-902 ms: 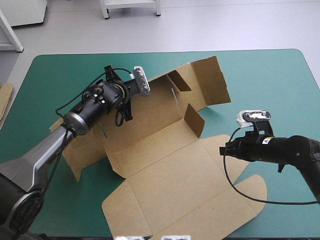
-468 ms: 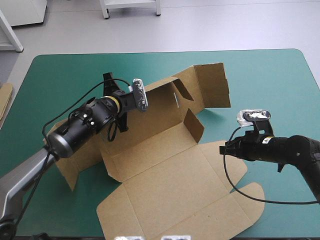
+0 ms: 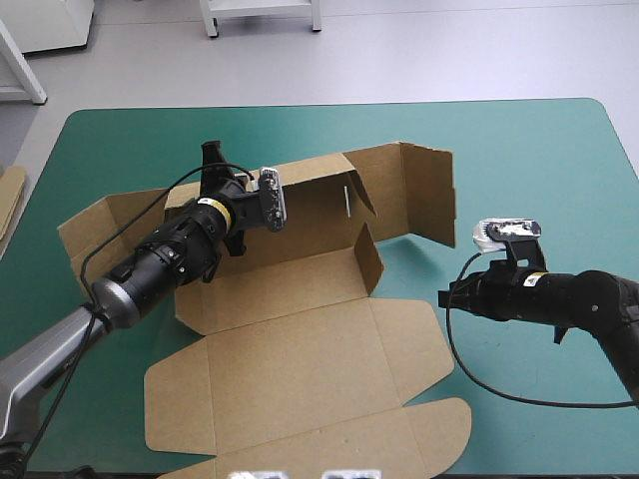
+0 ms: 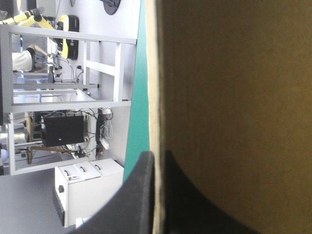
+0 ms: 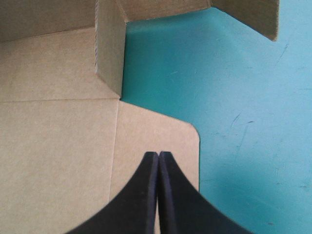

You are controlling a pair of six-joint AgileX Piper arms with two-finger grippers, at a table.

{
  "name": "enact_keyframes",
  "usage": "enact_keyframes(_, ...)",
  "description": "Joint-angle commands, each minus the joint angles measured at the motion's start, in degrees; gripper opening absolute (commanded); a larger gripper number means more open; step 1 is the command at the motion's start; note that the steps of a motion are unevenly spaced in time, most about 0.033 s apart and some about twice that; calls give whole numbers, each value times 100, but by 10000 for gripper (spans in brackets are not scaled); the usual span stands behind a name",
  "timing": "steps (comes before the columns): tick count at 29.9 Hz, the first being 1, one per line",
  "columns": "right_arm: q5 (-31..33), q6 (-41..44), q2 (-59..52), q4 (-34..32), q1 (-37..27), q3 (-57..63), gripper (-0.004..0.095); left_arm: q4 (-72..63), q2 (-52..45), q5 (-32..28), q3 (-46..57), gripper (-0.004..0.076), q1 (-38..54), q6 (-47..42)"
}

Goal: Fold the box

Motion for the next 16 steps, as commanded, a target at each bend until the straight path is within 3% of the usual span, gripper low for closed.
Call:
enact_keyframes(1,-167,-20,-61,198,-2,-199,-13,-195,-143,-292,-162,-8,-61,-408)
enact_keyframes(8,-187,-99,-61,405,-2,-199,-13,17,37,-480,-162,-8,-288,-565)
enact_keyframes(16,-151,-99,-61,472,-2,-199,-13,2150,417,-322,-399,-8,-278,-2339)
